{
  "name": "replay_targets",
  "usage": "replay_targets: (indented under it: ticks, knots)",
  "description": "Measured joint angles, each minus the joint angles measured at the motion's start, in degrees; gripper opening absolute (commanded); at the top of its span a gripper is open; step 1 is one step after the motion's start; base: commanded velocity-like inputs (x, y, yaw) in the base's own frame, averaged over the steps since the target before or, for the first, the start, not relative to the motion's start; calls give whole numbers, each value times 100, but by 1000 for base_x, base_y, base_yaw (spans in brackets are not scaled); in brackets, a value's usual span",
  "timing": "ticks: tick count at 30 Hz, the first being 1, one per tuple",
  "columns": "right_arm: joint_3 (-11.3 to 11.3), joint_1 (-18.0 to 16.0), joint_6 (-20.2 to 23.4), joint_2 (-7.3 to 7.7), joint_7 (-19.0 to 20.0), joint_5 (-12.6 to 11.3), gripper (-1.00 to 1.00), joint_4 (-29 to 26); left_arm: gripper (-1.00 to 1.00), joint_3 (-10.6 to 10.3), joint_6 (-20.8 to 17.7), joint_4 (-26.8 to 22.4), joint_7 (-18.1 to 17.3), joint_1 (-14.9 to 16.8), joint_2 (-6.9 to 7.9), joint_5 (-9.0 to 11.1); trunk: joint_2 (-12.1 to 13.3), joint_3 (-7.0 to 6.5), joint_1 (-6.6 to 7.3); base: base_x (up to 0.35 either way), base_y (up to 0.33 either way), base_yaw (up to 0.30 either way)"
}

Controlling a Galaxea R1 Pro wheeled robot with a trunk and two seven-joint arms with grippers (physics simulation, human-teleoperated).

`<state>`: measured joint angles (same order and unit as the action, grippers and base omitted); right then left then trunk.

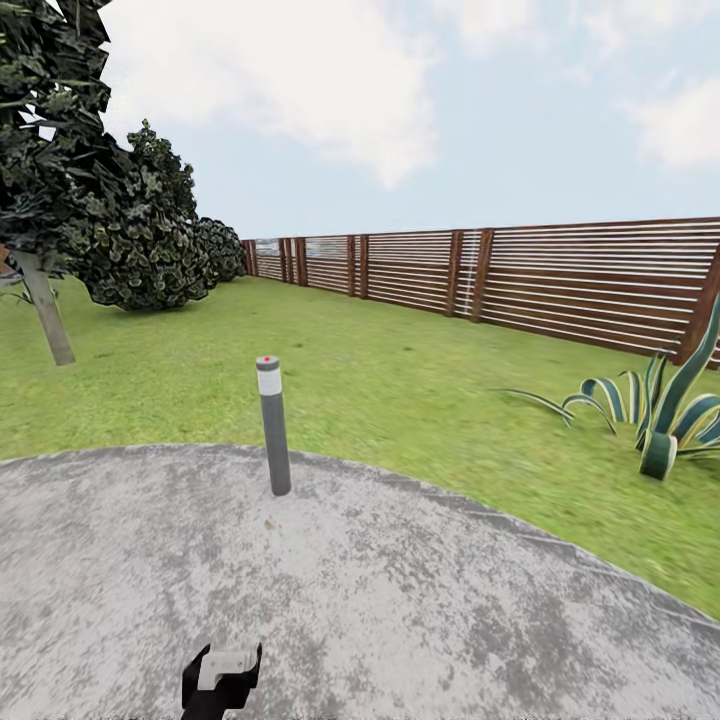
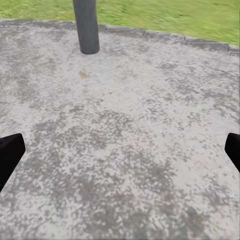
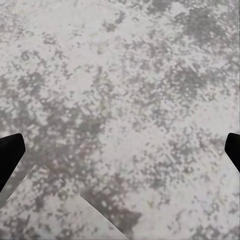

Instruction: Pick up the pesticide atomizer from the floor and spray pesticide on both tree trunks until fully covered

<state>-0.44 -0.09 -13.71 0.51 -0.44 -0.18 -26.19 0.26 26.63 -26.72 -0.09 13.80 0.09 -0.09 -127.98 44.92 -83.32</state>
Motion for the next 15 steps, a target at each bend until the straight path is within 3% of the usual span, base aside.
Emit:
replay_targets:
  ticks: [15]
  knots:
    - [0,0,-2,-10,0,0,100,0,100,-1,0,0,0,0,0,0,-602,269,-329,0,0,0]
